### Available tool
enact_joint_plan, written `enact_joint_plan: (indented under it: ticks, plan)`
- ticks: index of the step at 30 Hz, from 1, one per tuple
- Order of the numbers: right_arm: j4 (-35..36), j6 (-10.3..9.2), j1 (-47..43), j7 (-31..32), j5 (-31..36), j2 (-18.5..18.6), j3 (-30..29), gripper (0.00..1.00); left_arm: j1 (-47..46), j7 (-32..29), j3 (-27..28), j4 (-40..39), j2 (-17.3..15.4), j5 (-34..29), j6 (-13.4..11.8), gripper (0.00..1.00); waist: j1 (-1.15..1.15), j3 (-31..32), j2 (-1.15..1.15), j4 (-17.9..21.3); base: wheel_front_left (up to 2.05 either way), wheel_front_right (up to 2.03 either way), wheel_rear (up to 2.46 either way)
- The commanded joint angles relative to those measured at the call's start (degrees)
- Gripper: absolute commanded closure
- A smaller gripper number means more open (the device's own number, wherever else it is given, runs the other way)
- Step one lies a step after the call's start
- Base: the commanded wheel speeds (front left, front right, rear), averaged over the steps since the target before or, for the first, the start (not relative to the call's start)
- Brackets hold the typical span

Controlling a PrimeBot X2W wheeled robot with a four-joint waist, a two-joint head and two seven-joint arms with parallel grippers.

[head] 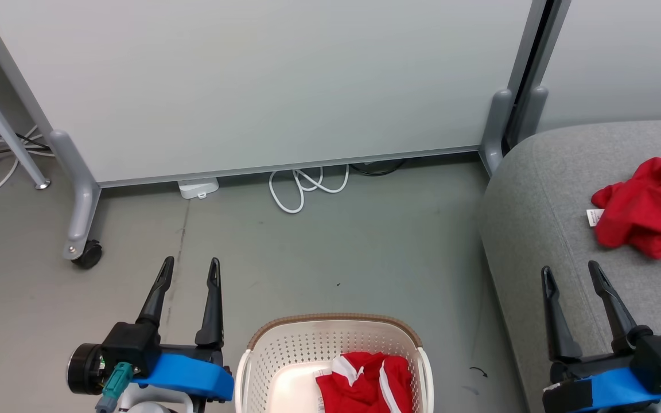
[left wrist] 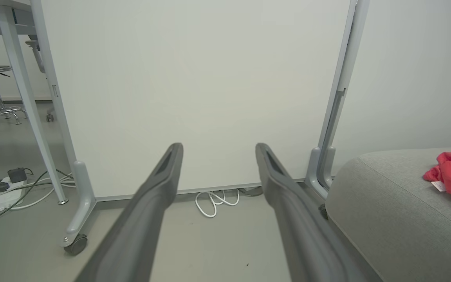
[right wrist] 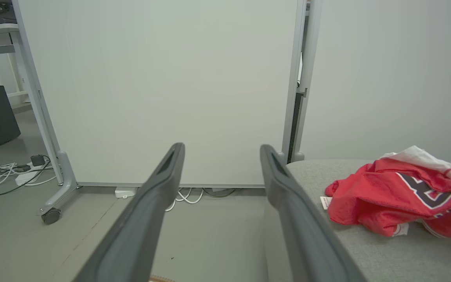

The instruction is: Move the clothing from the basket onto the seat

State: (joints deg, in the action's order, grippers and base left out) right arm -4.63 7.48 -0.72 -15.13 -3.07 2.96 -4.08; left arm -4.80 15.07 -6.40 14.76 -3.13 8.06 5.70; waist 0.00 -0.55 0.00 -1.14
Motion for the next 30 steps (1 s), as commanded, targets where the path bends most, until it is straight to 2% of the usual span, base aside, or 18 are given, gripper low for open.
enact_joint_plan:
  ticks: [1, 13, 19, 28, 30]
  plan:
    - [-0.08, 0.03, -0.65, -0.03, -0.07, -0.12, 0.03, 0.0, 0.29, 0.15, 0.23, 0.05, 0.1, -0.28, 0.3, 0.0, 0.0, -0.01, 0.0, 0.09, 0.0, 0.0, 0.0]
    - [1.04, 0.03, 2.69, -0.04, 0.5, -0.1, -0.38, 0.0, -5.74, 0.15, -3.44, 3.58, -0.35, -1.52, 1.5, 0.0, 0.0, -3.89, 0.0, 1.54, 0.0, 0.0, 0.0]
    - [2.27, 0.03, 6.41, -0.03, 0.79, -0.1, -1.23, 0.0, -12.43, 0.14, -8.82, 8.78, -0.49, -0.97, 1.76, 0.0, 0.0, -9.88, 0.0, 2.89, 0.0, 0.0, 0.0]
    - [4.0, 0.03, 13.8, -0.03, 0.96, 0.0, -1.39, 0.0, -24.5, 0.15, -21.32, 20.49, -1.36, 1.61, 1.77, 0.0, 0.0, -20.89, 0.0, 5.75, 0.0, 0.0, 0.0]
    - [4.15, 0.03, 14.45, -0.03, 0.96, 0.0, -1.25, 0.0, -25.92, 0.14, -22.46, 21.72, -1.42, 2.01, 1.76, 0.0, 0.0, -22.1, 0.0, 6.17, 0.0, 0.0, 0.0]
